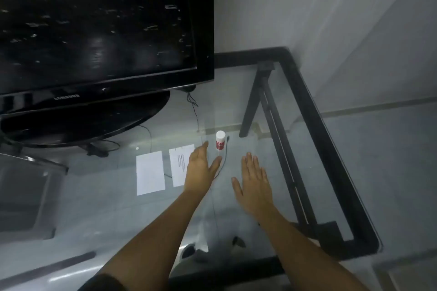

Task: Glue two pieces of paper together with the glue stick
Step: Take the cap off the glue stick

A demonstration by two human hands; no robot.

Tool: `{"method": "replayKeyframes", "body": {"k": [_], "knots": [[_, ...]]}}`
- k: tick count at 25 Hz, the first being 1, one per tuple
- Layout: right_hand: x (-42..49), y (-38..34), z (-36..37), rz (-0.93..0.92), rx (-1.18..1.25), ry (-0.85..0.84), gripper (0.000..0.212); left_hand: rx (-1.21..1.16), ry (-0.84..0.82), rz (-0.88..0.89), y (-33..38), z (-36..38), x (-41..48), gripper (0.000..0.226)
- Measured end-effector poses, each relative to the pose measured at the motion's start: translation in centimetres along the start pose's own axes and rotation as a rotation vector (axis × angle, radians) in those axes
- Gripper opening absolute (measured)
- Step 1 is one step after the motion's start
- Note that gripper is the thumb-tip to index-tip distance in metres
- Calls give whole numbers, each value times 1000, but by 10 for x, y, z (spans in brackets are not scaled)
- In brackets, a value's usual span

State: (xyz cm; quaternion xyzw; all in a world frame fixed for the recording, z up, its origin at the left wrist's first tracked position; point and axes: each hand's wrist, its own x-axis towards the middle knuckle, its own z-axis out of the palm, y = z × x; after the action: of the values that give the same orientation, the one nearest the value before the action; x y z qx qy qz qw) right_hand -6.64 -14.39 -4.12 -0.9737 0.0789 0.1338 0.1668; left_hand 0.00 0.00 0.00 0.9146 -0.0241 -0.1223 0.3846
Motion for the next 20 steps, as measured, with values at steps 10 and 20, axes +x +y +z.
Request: {"method": "replayKeyframes", "body": {"k": [10,20], "knots": [[1,2,-1,-5,-41,-1,67,-187,26,28,11,1,29,29],[49,-40,-86,81,1009,29,23,-98,-21,254,4,-29,4,33]]}}
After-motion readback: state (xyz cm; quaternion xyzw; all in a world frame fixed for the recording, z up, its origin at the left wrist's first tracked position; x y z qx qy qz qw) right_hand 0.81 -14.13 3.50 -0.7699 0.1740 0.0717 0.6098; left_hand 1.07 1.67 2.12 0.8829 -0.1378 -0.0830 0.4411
